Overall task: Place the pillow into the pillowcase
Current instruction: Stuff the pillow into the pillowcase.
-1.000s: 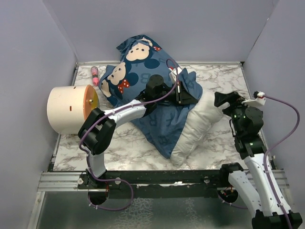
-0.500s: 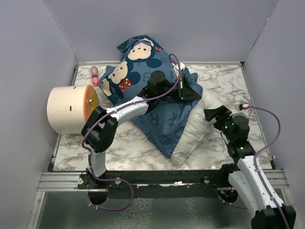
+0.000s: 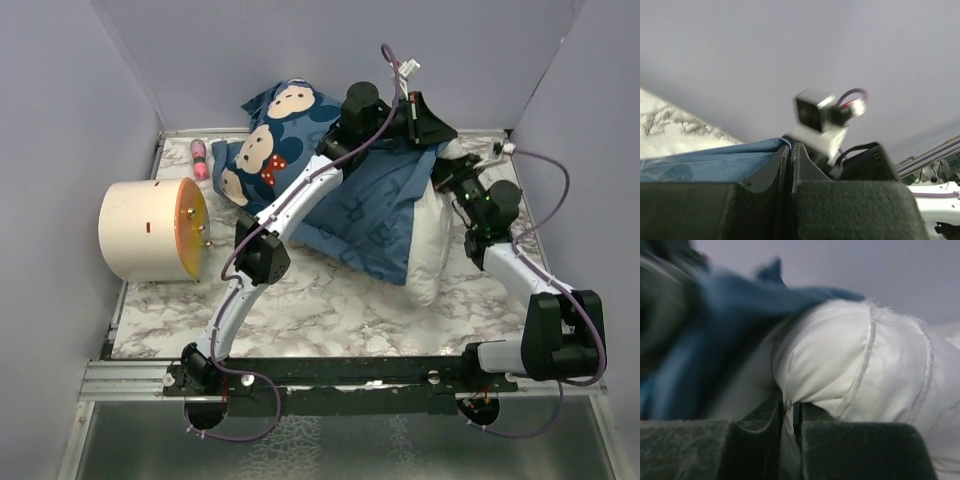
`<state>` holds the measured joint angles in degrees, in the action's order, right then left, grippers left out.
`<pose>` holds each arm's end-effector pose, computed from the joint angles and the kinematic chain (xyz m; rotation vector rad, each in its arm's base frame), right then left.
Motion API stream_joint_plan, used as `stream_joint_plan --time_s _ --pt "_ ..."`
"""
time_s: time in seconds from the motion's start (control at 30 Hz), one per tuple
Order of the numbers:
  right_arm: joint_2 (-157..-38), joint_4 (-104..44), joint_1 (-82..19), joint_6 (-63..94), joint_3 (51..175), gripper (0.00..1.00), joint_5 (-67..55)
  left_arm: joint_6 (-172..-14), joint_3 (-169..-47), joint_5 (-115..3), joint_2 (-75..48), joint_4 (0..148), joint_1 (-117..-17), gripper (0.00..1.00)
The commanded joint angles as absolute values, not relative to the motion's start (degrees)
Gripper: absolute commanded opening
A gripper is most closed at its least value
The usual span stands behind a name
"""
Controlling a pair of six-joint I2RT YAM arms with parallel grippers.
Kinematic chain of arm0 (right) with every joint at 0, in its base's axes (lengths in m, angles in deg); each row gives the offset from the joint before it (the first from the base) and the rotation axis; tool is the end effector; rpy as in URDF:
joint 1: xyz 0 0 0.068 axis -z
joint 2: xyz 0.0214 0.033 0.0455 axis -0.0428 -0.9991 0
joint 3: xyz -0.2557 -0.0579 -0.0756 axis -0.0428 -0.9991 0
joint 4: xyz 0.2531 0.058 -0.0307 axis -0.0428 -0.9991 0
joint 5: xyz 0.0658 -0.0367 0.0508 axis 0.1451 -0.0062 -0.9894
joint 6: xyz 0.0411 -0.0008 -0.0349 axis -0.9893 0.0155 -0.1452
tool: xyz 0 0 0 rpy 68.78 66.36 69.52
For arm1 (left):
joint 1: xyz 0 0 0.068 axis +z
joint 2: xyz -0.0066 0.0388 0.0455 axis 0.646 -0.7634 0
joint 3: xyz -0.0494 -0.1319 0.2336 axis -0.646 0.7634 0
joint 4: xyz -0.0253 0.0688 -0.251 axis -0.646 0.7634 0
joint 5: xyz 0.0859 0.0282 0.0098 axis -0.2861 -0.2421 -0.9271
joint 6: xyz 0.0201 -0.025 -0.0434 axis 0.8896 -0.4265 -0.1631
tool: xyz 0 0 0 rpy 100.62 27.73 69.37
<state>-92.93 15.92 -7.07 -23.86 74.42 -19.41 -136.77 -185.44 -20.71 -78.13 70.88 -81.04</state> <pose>0.2898 0.0362 0.2722 0.2510 1.5362 0.9793 0.4020 -0.3794 0.4053 0.5786 1.5758 -1.8271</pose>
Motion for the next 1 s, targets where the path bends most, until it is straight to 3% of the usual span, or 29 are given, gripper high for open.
stream_joint_plan --time_s 0.0,0.1,0.23,0.4,0.5,0.6,0.8,0.97 --pt "-91.6 33.5 -8.7 -13.3 87.0 0.01 -30.9 -138.6 -193.2 -16.8 -73.6 65.8 -86.0 0.0" --pt "-90.2 38.8 -9.0 -7.1 80.9 0.01 -34.3 -132.3 -179.5 -14.0 -66.5 68.8 -87.4 0.0" --pt "-91.2 46.8 -9.1 -0.5 64.4 0.01 -37.0 -130.6 -139.5 -18.8 -50.8 53.1 -88.5 0.01" --pt "-92.2 58.0 -12.6 2.3 46.3 0.02 -40.8 -132.5 -106.8 -21.7 -41.4 43.8 -88.7 0.12" --pt "-87.9 54.5 -16.5 5.9 41.3 0.01 -42.1 -132.4 -94.9 -25.1 -34.9 42.2 -88.9 0.26" --pt "-79.2 43.4 -19.3 9.6 39.7 0.01 -40.5 -126.5 -90.0 -31.1 -25.8 51.5 -89.0 0.49" --pt "-67.2 28.8 -21.1 12.9 41.2 0.01 -38.0 -114.8 -91.5 -42.7 -7.8 74.7 -88.5 0.84" --pt "-67.8 29.0 -21.4 12.0 40.7 0.01 -39.4 -108.1 -101.3 -50.1 -1.2 98.0 -84.7 0.88"
